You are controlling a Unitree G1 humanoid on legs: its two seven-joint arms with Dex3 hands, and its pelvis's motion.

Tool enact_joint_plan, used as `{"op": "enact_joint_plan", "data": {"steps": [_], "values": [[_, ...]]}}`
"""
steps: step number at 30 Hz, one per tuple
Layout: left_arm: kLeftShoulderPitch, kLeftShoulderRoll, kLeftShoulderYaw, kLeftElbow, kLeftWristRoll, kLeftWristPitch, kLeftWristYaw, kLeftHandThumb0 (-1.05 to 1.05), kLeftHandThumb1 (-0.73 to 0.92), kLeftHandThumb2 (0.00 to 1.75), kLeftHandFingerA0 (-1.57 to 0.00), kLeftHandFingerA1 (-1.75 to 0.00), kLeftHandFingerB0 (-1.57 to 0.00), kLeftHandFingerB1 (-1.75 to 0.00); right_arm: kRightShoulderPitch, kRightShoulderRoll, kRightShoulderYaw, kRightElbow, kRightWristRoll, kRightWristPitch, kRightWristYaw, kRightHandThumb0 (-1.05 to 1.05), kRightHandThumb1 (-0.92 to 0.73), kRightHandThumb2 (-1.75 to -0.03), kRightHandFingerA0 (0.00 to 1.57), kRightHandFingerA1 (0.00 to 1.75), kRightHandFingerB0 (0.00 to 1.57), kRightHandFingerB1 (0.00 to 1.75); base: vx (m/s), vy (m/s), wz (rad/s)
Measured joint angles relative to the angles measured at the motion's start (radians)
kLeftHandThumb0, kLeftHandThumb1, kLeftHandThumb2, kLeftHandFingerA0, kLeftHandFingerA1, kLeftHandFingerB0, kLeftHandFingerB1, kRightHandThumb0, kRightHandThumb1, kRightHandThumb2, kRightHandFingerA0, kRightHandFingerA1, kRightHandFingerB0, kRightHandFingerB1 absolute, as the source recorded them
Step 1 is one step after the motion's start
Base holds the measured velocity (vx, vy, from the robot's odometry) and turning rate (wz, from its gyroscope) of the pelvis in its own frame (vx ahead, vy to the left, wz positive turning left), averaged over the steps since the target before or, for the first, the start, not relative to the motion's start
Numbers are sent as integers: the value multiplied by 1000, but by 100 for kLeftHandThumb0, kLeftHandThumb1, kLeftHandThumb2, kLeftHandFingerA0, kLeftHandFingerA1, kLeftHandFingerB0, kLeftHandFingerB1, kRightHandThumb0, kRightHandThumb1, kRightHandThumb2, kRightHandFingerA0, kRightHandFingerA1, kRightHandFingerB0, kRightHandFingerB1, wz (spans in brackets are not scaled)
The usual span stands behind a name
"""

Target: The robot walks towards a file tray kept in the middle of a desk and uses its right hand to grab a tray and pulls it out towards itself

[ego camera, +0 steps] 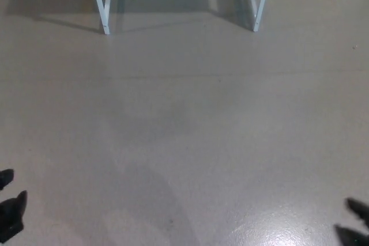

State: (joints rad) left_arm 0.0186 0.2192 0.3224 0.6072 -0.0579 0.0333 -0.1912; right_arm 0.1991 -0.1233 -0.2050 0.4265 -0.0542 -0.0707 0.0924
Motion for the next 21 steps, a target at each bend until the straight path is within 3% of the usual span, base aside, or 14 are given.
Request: {"op": "enact_joint_plan", "data": {"steps": [1,2,4,6,7,9,10,11,12,15,16,17,18,21], "values": [[9,-9,1,-9,-7,-9,-6,-48,69,74,-21,-43,-20,-41,-3,-20,-8,-3,3,-9,2,-56,-64,-81,25,45,15,40,0,0,0],[15,-13,0,-14,-9,-16,-11,-48,69,75,-21,-43,-20,-41,-5,-31,-9,-3,3,-15,2,-51,-77,-63,31,36,18,31,0,0,0],[25,-14,-5,-24,-12,-30,-18,-44,72,61,-25,-39,-23,-36,-6,-44,-3,-2,2,-27,4,-51,-76,-63,30,36,18,30,0,0,0],[40,-7,-18,-38,-12,-45,-29,-49,71,61,-25,-38,-25,-36,-4,-52,8,7,0,-41,4,-50,-77,-64,29,35,17,30,0,0,0],[50,2,-30,-45,-9,-52,-33,-49,70,61,-25,-38,-26,-36,1,-54,14,16,-1,-51,4,-56,-65,-83,21,43,12,39,0,0,0],[86,18,-45,-74,-4,-61,-36,-49,71,61,-24,-38,-26,-36,24,-58,24,29,-4,-68,4,-56,-66,-82,21,42,13,39,0,0,0],[102,22,-52,-88,-3,-63,-36,-50,73,61,-24,-38,-25,-36,32,-59,26,34,-6,-72,4,-49,-79,-64,28,34,16,29,0,0,0],[127,28,-66,-111,1,-65,-37,-51,73,61,-25,-38,-26,-36,44,-62,30,38,-8,-77,4,-50,-78,-64,27,34,15,29,0,0,0],[145,33,-77,-127,5,-66,-37,-51,73,61,-25,-38,-26,-36,51,-65,32,39,-10,-79,4,-56,-66,-82,20,41,12,38,0,0,0],[203,60,-112,-202,19,-66,-39,-49,72,61,-25,-37,-25,-36,67,-74,37,41,-13,-89,4,-56,-65,-82,21,42,13,39,0,0,0],[211,64,-115,-216,20,-66,-39,-49,72,61,-25,-37,-25,-35,69,-74,39,42,-14,-90,4,-50,-77,-64,29,35,18,30,0,0,0],[221,67,-117,-231,21,-66,-40,-51,72,61,-27,-37,-26,-35,70,-74,42,46,-16,-95,3,-49,-77,-64,29,35,18,30,0,0,0],[227,69,-118,-235,22,-66,-40,-51,72,61,-26,-37,-25,-35,73,-73,45,52,-17,-100,2,-53,-67,-78,22,41,16,38,0,0,0],[247,81,-118,-218,22,-66,-43,-51,73,62,-28,-37,-26,-35,93,-71,61,87,-21,-127,-5,-52,-68,-78,22,41,15,39,0,0,0]]}}
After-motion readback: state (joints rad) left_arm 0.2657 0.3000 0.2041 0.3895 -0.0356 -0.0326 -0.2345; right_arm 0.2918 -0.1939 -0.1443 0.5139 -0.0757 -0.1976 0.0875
